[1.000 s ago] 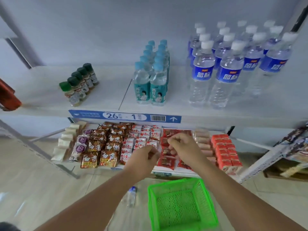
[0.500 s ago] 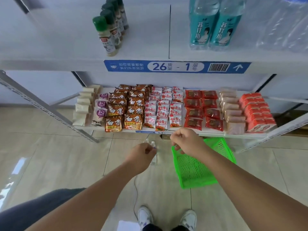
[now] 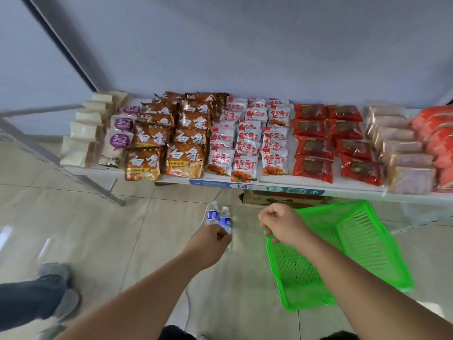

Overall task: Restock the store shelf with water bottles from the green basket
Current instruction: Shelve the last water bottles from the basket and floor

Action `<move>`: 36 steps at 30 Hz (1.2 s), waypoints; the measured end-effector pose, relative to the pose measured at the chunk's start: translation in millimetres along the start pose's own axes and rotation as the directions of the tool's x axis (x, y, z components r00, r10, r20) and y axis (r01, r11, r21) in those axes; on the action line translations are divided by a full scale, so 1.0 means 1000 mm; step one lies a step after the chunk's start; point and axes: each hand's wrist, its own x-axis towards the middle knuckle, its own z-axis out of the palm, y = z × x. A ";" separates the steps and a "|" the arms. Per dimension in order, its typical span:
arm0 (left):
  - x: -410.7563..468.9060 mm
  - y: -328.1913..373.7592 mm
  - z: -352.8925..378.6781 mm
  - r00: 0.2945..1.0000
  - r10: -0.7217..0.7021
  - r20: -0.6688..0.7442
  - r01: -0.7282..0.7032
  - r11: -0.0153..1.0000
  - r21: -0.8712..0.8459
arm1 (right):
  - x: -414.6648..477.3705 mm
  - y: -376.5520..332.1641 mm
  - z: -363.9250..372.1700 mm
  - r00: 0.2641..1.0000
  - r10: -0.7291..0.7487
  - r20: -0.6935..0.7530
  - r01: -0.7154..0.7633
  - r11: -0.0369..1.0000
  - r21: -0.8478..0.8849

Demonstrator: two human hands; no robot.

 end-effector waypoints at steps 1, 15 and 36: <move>0.026 -0.017 0.025 1.000 0.000 -0.008 0.000 0.999 0.041 | 0.020 0.025 0.012 1.000 0.005 -0.003 -0.005 1.000 0.007; 0.264 -0.126 0.202 0.989 -0.128 -0.073 0.135 0.986 0.101 | 0.193 0.193 0.078 0.987 -0.094 -0.134 0.112 0.985 0.130; 0.344 -0.174 0.284 0.956 -0.275 -0.106 0.280 0.959 0.045 | 0.201 0.233 0.097 0.991 -0.113 -0.073 0.115 0.993 0.029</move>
